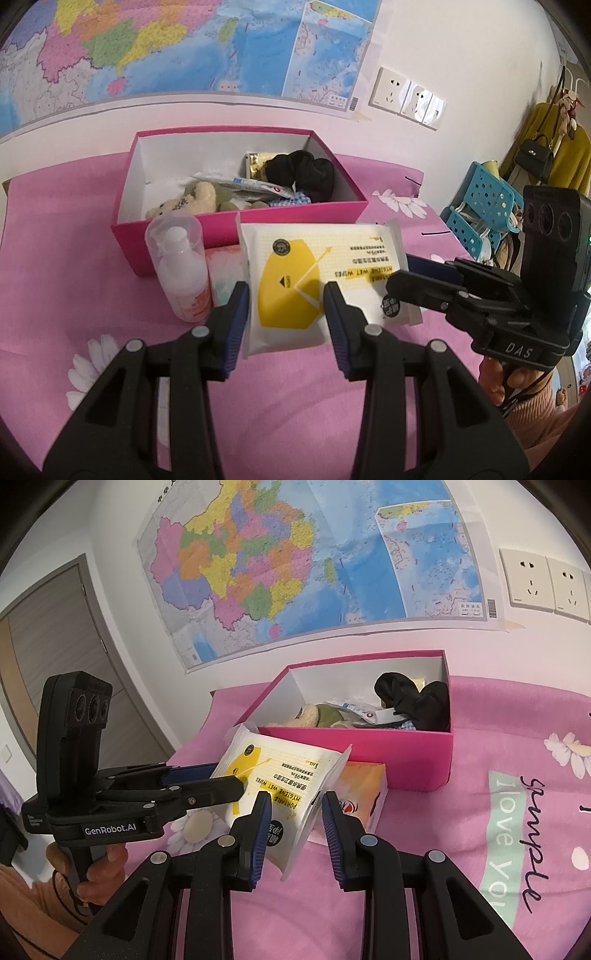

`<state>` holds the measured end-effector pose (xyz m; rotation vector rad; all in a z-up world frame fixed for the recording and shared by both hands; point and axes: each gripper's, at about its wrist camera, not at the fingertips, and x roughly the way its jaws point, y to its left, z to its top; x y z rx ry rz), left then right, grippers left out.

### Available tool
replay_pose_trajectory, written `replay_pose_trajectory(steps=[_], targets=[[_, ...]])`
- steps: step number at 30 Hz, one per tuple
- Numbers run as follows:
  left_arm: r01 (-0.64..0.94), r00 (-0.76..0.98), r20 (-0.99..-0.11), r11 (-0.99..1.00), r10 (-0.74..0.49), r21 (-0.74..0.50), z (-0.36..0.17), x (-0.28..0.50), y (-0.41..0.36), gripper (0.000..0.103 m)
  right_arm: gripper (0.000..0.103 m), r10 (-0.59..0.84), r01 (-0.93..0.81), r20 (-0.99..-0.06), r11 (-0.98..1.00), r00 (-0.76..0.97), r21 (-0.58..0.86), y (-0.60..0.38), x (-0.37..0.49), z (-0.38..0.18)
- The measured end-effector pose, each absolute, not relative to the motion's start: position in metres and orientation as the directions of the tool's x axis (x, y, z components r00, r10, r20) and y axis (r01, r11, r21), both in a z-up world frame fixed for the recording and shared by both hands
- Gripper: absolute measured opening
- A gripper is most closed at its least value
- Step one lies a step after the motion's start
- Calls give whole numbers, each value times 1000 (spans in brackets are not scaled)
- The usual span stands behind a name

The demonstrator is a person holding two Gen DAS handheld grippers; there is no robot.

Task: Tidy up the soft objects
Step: 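Carry the wet-wipes pack over the pink box with the right tool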

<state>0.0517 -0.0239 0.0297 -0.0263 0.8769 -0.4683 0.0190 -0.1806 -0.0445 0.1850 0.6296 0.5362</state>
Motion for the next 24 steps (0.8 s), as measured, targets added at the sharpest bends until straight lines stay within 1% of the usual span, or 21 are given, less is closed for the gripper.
replay_pose_trajectory(steps=[24], targets=[[396, 579, -706, 898, -408, -194, 45, 68, -27, 43, 29, 527, -426, -483, 850, 700, 311, -184, 35, -30]])
